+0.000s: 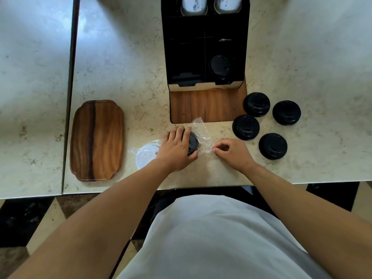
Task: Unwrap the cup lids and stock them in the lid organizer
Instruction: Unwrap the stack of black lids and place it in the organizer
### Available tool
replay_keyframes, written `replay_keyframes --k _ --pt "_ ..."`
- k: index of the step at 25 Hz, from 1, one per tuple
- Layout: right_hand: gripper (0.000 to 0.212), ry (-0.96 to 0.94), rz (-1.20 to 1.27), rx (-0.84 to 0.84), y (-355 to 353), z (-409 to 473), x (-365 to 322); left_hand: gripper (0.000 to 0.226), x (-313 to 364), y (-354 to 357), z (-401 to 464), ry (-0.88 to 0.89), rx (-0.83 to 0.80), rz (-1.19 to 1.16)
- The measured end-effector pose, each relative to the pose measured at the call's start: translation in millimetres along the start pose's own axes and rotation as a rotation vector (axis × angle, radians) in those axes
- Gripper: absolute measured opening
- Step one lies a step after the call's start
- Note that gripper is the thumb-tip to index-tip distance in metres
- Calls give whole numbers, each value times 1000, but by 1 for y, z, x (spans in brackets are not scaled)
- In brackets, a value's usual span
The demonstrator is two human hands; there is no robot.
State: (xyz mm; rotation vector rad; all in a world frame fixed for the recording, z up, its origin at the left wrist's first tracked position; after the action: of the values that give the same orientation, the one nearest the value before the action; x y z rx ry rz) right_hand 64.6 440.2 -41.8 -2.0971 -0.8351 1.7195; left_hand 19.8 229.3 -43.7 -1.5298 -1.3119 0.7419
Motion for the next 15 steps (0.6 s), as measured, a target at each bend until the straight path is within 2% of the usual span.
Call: replay_keyframes --k 7,11,15 --pt "13 158 70 -46 -7 13 -2 85 1 -1 -2 -3 1 -4" --pt "8 316 245 -11 -13 13 2 85 1 -1 -1 5 8 4" --pt "8 359 258 40 -10 13 2 85 0 1 -1 6 7 -1"
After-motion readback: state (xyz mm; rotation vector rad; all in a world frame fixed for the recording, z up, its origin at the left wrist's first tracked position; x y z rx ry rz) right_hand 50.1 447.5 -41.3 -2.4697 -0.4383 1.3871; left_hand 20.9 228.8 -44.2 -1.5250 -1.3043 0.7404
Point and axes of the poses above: each hand's wrist, its own z-axis towards the middle knuckle, its own y-axis out of the palm, x = y × z, the point moved 3 cm from there along z, towards the middle knuckle, and after that the axes turned 13 degrees about -y, right-handed, at the moved point
